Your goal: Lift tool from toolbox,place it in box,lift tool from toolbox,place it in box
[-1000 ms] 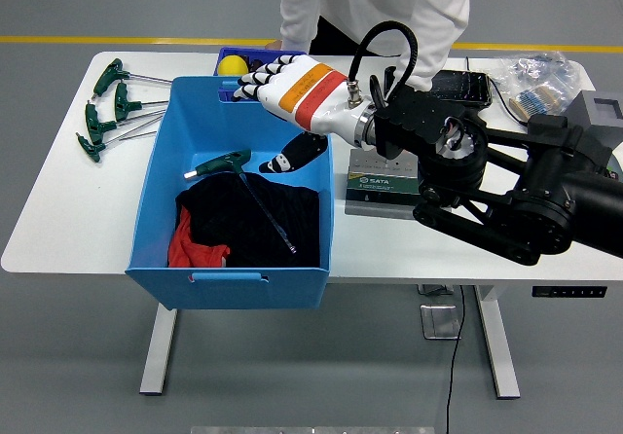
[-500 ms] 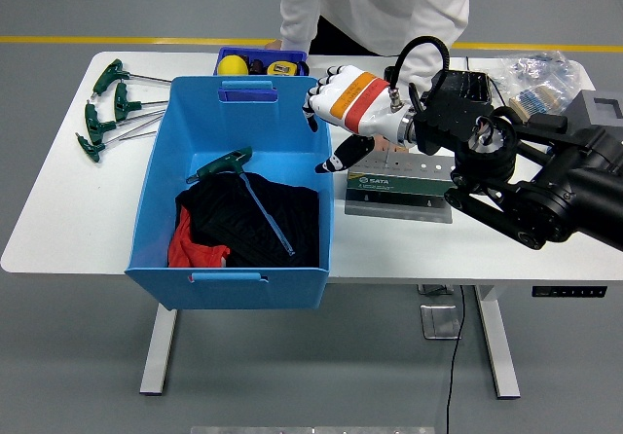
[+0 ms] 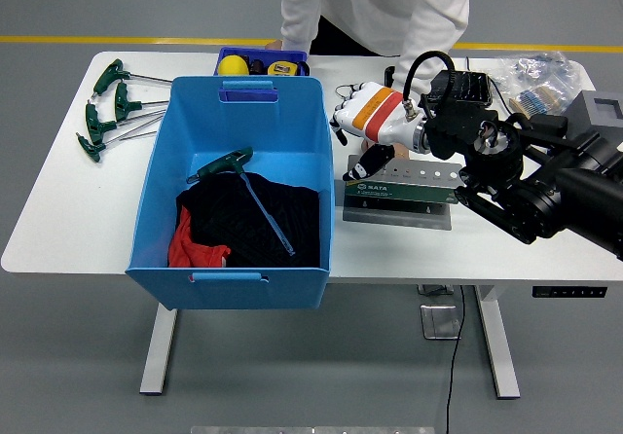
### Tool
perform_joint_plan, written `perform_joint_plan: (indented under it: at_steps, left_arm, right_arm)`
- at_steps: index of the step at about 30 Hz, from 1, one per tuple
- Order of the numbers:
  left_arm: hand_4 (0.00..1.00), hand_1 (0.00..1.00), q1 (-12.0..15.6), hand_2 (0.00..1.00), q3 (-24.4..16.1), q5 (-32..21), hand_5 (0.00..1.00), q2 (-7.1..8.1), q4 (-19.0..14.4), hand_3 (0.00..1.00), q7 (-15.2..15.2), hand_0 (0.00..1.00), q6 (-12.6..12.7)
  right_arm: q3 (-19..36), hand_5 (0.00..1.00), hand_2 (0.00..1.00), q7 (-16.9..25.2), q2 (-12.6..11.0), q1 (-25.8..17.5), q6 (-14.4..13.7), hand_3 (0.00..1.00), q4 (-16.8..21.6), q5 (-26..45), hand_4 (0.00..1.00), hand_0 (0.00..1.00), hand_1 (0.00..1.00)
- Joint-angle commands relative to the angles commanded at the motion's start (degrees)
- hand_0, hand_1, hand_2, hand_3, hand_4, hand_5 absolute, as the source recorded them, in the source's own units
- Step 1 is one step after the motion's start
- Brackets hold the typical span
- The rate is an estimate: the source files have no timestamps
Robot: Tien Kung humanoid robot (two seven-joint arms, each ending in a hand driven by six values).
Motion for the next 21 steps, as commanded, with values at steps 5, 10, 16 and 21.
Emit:
perform_joint_plan:
  at_steps: [5,10,16,21]
  left_arm:
    - [0.824,0.452,-0.1,0.492,0.5,-0.7,0.779,0.04,0.0,0.758,-0.2,0.466,0.1]
    - [0.824,0.452,-0.1,0.492,1.3,-1.4,0.779,0.09,0.0,0.758,-0.2,0.466,0.2]
    - [0.825,0.450,0.0,0.491,1.3,-1.1,0.777,0.12,0.0,0.758,-0.1,0.464,0.1]
    - [0.826,0.449,0.2,0.489,1.3,-1.0,0.776,0.13,0.0,0.758,-0.1,0.464,0.2]
  right_arm:
    - [0.7,0.625,0.601,0.9,-0.1,-0.2,1.5,0.415,-2.4,-2.3,0.987,0.760,0.595]
    - [2.4,0.625,0.601,1.4,-0.5,-0.6,3.6,0.415,-3.6,-4.5,0.987,0.760,0.595]
    - [3.0,0.637,0.563,1.7,-1.0,-0.9,4.6,0.396,-3.6,-5.6,0.983,0.761,0.582]
    - [3.5,0.644,0.542,1.9,-1.2,-1.1,5.7,0.383,-3.3,-6.8,0.984,0.761,0.570]
